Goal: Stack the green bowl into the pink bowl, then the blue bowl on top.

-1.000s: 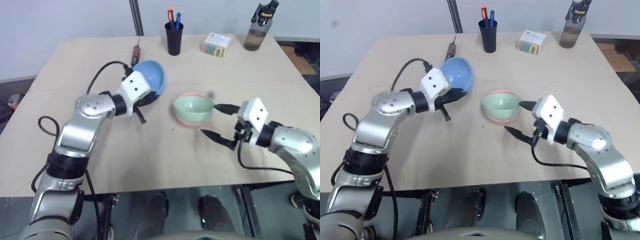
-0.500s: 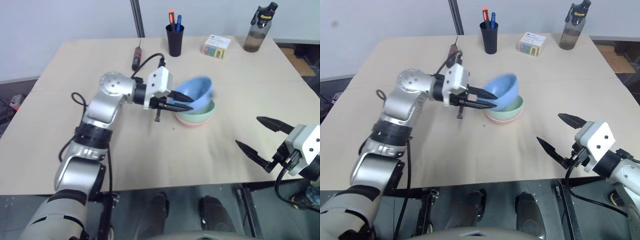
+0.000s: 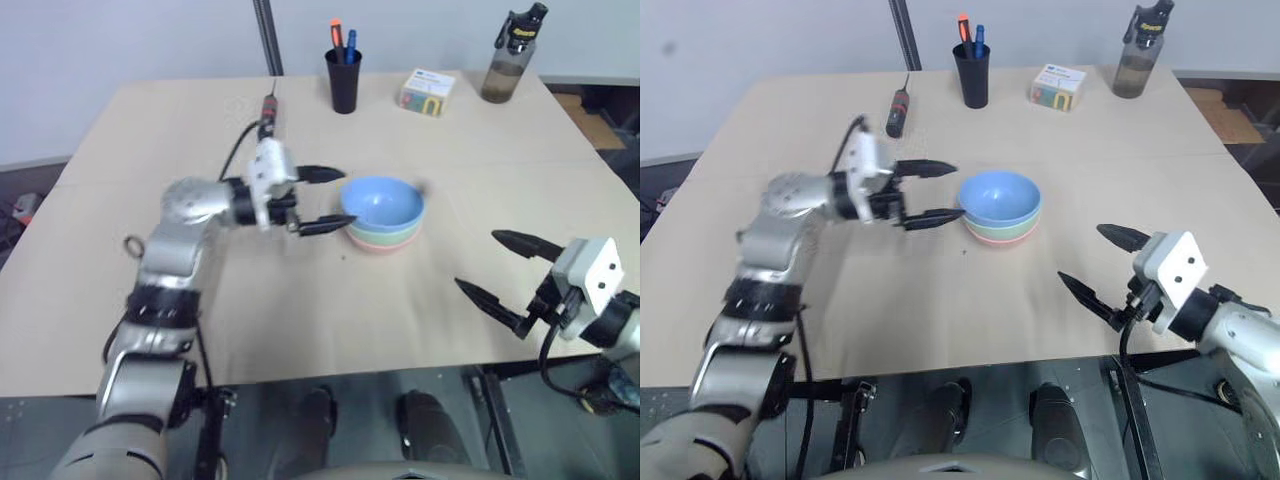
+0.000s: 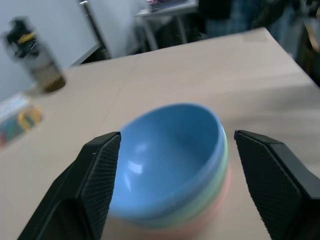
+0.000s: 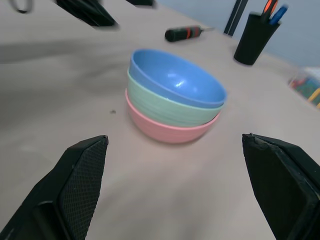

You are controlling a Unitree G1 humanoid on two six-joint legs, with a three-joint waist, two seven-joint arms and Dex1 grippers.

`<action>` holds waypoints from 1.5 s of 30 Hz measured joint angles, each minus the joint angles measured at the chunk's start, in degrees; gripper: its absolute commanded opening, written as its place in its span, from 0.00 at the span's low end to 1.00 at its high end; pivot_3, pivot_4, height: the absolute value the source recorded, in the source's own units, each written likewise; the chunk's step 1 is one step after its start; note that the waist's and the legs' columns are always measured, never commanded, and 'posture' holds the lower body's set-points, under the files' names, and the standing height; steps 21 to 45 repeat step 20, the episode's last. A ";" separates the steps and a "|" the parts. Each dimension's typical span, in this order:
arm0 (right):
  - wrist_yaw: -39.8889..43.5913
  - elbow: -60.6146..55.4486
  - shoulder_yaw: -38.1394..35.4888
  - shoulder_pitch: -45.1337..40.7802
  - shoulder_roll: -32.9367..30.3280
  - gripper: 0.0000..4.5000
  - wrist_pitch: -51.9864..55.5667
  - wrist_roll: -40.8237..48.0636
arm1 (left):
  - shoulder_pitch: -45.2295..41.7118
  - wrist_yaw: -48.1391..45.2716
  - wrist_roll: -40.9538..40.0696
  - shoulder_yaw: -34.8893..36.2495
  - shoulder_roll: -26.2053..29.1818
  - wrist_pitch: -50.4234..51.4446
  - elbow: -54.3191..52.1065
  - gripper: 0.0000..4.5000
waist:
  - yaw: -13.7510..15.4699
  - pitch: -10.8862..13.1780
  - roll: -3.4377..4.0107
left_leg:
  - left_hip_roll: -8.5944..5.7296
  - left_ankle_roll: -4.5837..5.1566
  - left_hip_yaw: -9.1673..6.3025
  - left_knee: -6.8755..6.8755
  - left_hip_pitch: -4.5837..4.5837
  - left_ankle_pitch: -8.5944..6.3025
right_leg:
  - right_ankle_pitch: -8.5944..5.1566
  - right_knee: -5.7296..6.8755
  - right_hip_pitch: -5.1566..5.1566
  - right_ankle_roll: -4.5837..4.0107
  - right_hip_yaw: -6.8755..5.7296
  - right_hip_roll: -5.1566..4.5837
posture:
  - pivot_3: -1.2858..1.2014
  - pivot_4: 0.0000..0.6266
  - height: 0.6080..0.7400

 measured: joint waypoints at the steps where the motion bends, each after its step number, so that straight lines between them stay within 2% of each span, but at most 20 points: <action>1: 0.59 1.96 0.55 -1.61 -0.38 1.00 0.22 0.43 | 2.52 0.74 -1.52 1.72 1.18 1.85 -2.63 1.00 | 0.07 0.00 0.00 | 0.00 0.00 -0.01 0.00 0.00 0.00 | 0.00 -0.01 0.01 0.00 0.00 0.00 | 0.52 0.24 1.00; 8: 4.20 12.78 0.57 -6.37 -3.18 1.00 1.01 1.88 | 15.77 4.94 -6.69 8.55 5.17 8.43 -12.80 1.00 | 0.73 0.00 0.01 | -0.02 0.00 0.02 -0.02 -0.01 0.00 | 0.00 -0.05 0.01 -0.02 0.00 -0.06 | 0.52 0.24 1.00; 12: 6.98 15.01 -1.39 -5.20 -5.90 1.00 0.50 1.90 | 24.74 6.93 -8.10 13.98 7.90 10.25 -16.86 1.00 | 1.02 0.00 0.02 | 0.00 0.00 0.07 -0.11 0.01 -0.01 | 0.08 -0.08 -0.02 -0.19 0.04 -0.07 | 0.52 0.24 1.00; 17: 9.38 15.27 -2.90 -3.73 -8.14 1.00 -0.44 1.71 | 29.99 8.95 -8.11 15.72 9.13 10.65 -19.46 1.00 | 1.56 -0.01 0.00 | 0.03 -0.01 0.11 -0.07 0.02 -0.01 | -0.14 -0.09 0.03 -0.26 0.03 -0.14 | 0.52 0.24 1.00; 45: 9.64 15.70 -2.90 -3.87 -8.71 1.00 -0.68 1.67 | 31.31 9.00 -8.14 15.78 9.56 10.84 -20.21 1.00 | 1.53 -0.01 0.00 | 0.03 -0.01 0.13 -0.09 0.02 -0.01 | -0.14 -0.10 0.01 -0.26 0.04 -0.15 | 0.52 0.24 1.00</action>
